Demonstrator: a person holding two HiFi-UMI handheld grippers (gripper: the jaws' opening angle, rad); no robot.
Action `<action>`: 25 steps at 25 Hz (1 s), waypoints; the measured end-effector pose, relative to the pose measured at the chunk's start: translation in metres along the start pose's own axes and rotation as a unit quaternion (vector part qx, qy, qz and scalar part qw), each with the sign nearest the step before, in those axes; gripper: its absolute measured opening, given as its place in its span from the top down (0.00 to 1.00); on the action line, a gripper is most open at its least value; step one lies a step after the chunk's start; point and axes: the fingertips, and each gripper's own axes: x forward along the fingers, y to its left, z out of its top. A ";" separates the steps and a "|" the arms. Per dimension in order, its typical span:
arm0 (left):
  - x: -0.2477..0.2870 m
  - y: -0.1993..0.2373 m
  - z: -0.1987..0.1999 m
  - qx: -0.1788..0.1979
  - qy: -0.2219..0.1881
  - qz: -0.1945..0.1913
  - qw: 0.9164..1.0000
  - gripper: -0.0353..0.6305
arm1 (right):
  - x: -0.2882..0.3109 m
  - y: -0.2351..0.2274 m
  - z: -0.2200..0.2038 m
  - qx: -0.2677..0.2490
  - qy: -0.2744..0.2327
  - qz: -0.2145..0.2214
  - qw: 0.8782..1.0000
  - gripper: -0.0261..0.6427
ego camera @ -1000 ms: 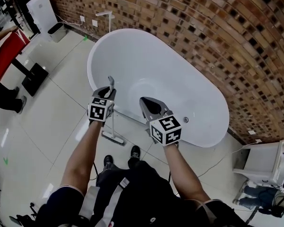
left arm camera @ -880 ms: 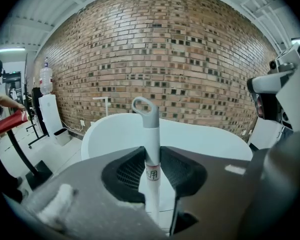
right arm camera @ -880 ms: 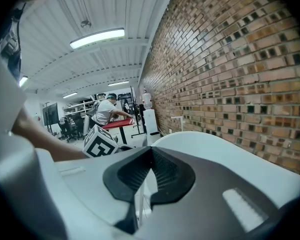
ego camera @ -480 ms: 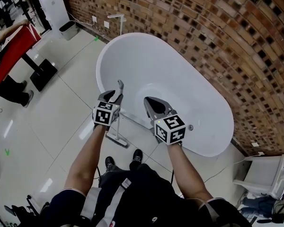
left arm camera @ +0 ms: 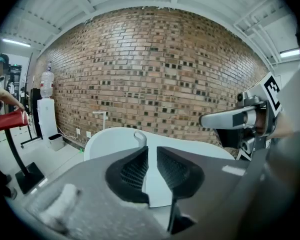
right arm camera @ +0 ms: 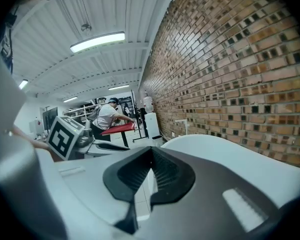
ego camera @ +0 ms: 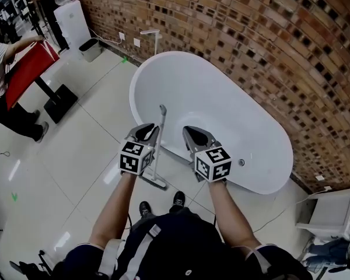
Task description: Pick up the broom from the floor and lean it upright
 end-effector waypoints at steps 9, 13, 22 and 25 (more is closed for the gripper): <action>-0.041 -0.029 0.016 0.014 -0.027 -0.054 0.998 0.95 | -0.015 0.032 0.010 -0.004 -0.028 -0.011 1.000 0.96; -0.059 -0.030 0.023 0.011 -0.034 -0.059 0.998 0.95 | -0.019 0.051 0.021 -0.014 -0.047 0.004 0.999 0.96; -0.088 -0.022 0.036 0.004 -0.050 -0.062 0.997 0.95 | -0.022 0.080 0.041 -0.034 -0.073 0.030 0.996 0.96; -0.090 -0.021 0.035 0.004 -0.050 -0.062 0.997 0.95 | -0.021 0.083 0.042 -0.039 -0.074 0.028 0.996 0.96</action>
